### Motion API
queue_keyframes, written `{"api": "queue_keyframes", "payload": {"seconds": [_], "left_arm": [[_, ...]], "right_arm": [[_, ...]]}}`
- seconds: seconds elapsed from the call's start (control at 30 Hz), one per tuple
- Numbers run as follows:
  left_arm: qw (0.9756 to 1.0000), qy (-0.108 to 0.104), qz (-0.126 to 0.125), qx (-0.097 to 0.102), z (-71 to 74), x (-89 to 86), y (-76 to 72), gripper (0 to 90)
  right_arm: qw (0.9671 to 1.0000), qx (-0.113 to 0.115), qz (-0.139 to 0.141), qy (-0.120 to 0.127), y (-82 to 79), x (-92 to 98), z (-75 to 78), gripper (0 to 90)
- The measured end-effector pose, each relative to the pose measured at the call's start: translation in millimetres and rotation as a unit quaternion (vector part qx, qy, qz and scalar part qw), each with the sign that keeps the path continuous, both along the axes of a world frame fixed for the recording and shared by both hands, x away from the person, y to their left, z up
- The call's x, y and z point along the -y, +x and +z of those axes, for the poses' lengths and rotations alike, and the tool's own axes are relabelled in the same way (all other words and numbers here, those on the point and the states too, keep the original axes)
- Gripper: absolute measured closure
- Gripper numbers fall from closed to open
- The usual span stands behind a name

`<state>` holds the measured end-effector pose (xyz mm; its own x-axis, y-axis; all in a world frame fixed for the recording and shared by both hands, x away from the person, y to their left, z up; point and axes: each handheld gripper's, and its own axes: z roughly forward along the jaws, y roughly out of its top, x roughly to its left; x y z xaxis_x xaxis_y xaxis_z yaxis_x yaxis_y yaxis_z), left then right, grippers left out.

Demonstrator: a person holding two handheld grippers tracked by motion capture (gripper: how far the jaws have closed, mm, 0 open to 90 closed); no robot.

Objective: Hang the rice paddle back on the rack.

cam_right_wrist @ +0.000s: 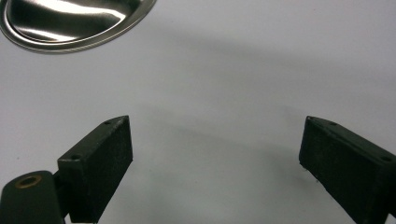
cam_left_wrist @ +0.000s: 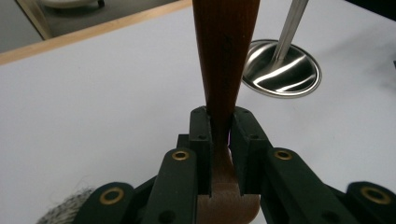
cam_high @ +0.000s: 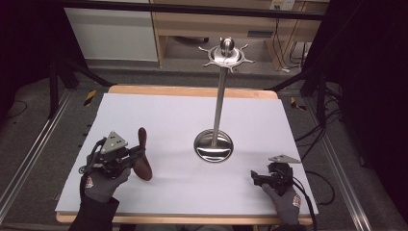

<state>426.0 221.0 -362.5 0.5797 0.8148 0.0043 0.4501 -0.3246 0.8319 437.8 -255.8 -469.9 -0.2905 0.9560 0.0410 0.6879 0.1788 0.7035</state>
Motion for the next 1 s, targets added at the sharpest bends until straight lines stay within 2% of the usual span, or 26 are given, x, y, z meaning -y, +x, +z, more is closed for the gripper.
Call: {"api": "queue_keyframes", "payload": {"seconds": [0.4, 0.47, 0.77, 1.0], "left_arm": [[0.9993, -0.028, -0.004, 0.026, 15.7, 3.2, -1.4, 78.7], [0.9986, -0.038, -0.005, 0.035, 20.1, 5.7, -0.8, 78.7], [0.9972, -0.057, -0.009, 0.047, 31.4, 15.7, 4.8, 78.7], [0.9966, -0.061, -0.015, 0.054, 38.0, 22.2, 9.4, 78.7]], "right_arm": [[1.0, 0.001, 0.002, -0.001, 0.1, 0.0, -0.1, 10.0], [1.0, 0.001, 0.0, 0.002, -0.1, -0.1, 0.1, 10.0], [1.0, 0.001, -0.001, 0.001, 0.3, 0.4, 0.1, 10.0], [1.0, 0.002, -0.001, 0.0, 0.6, 1.0, 0.6, 10.0]]}}
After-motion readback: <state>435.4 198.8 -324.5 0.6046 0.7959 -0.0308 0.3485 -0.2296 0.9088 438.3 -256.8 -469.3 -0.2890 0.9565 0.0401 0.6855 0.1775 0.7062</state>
